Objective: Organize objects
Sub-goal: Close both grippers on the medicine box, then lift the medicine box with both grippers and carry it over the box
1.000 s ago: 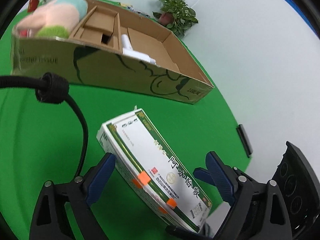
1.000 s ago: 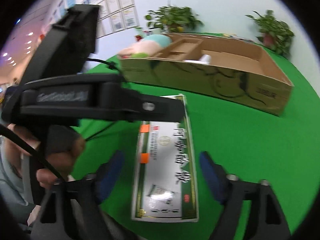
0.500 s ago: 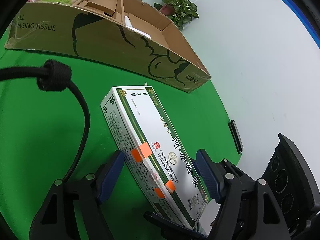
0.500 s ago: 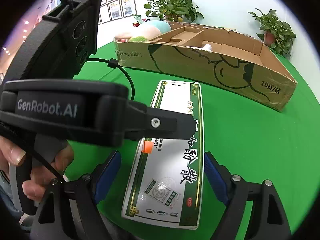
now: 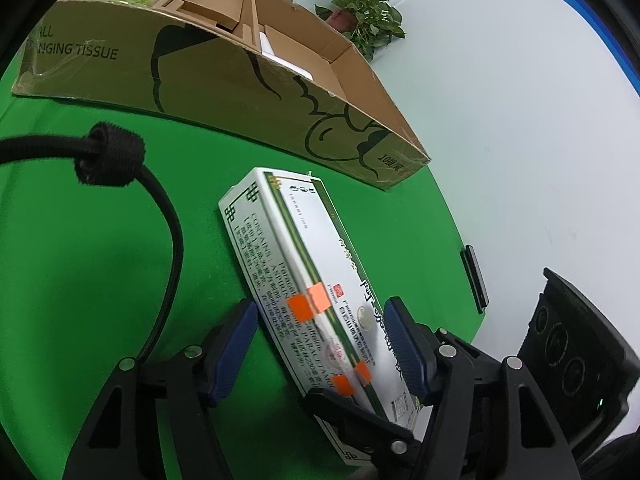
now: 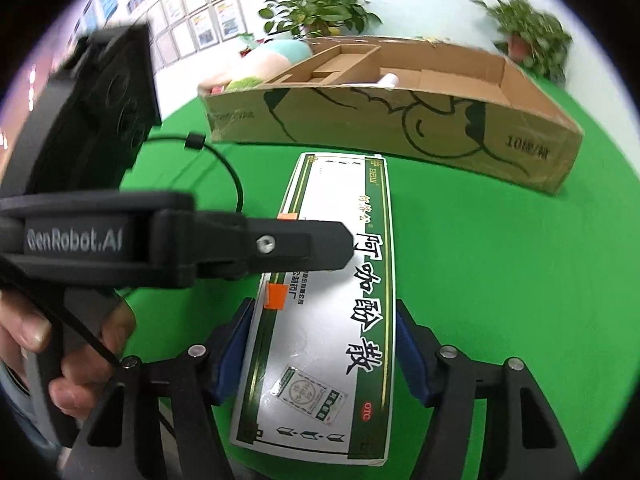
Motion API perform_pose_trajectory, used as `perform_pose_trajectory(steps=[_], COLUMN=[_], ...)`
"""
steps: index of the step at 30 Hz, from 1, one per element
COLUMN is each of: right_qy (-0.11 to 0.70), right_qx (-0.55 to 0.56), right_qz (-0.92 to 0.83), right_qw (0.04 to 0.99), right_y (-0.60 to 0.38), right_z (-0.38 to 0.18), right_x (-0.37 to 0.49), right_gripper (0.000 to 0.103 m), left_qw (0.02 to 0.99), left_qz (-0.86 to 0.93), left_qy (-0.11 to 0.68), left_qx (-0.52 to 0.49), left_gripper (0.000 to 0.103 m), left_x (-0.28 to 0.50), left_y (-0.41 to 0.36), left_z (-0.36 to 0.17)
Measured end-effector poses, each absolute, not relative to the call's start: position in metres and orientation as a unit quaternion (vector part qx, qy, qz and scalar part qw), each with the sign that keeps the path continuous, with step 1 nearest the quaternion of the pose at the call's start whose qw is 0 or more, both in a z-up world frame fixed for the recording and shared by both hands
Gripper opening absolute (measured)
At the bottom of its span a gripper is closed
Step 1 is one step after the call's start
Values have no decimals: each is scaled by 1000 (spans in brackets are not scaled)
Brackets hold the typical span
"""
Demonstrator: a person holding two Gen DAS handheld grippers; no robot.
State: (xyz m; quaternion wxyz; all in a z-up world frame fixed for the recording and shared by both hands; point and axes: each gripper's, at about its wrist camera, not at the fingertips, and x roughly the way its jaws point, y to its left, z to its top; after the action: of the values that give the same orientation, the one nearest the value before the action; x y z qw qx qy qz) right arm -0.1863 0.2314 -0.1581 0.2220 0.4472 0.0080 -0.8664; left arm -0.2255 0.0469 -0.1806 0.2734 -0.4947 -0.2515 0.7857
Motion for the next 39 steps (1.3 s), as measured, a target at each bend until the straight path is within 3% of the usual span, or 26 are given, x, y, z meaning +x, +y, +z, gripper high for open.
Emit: perform_pose_trajectory(steps=[4,14,26,39], right_qy=[-40,-21,-2,-4], right_qx=[458,428,323,287], right_qz=[-855,-871,-921,-940], right_qw=[242,239,217,181], right_y=[234,227,225,248], right_z=[-159,-144,-84,-63], right_x=[-191,-189,-209,-220], right_gripper=[64,62,62,61], left_qw=[267,279,307,341], left_qz=[787,806,848,849], left_qy=[-250,-229,-187,-153], left_qx=[-497,-469,-390,-373], left_gripper=[59,47,45,43], left_x=[-222,-223,-238,-247], left_y=[48,68,83,100], left_z=[-179,-152,-68,-19])
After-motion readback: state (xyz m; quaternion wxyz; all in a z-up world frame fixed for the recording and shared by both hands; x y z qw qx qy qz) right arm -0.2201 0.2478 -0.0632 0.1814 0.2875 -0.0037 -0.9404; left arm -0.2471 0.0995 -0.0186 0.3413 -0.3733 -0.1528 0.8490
